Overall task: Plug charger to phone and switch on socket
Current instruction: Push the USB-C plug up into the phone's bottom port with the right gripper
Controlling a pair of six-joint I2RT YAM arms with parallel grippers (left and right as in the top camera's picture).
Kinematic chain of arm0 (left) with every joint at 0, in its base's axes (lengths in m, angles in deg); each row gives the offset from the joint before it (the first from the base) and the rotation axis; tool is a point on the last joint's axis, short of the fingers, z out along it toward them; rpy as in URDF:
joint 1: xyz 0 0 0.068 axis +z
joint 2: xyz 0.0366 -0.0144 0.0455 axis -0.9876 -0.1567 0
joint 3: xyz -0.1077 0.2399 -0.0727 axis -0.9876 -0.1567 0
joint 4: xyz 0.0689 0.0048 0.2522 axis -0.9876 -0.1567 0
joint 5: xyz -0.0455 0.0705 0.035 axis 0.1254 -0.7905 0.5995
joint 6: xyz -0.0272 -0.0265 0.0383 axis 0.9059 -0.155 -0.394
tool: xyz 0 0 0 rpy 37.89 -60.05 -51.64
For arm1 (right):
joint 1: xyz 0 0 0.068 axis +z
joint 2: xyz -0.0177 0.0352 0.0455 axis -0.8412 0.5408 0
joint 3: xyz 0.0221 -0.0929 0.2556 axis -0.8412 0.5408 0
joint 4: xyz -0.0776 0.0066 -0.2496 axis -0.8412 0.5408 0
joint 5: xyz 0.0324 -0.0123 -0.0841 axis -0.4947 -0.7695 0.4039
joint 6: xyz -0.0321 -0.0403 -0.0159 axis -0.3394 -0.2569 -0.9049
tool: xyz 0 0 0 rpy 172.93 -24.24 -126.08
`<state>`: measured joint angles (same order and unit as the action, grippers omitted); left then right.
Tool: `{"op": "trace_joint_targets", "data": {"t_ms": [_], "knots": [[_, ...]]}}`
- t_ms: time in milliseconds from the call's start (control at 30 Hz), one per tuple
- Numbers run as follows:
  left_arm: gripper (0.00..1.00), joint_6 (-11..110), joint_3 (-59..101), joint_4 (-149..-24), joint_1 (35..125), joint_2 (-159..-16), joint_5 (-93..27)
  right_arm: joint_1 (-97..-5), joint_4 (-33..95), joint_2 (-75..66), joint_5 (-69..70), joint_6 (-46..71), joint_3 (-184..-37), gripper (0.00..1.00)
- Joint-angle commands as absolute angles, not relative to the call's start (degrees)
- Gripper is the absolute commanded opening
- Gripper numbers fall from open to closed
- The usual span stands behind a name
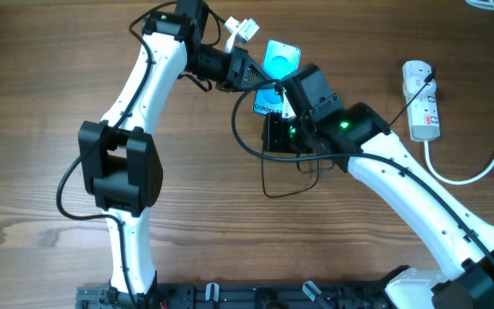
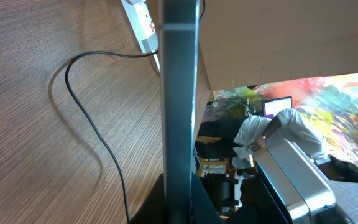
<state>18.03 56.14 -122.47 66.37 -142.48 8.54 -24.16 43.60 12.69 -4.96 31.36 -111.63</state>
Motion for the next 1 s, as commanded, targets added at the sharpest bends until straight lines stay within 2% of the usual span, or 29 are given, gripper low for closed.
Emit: {"op": "trace_joint_targets", "data": {"t_ms": [0,967], "knots": [[0.04,16.48,56.84,-123.41,65.83,-140.60,8.39,-25.36,41.50,11.31,0.02,31.55,-112.55,0.04],[0.04,16.70,56.84,-125.42,65.83,-140.60,8.39,-26.98,35.42,11.31,1.49,29.43,-112.55,0.04]]}}
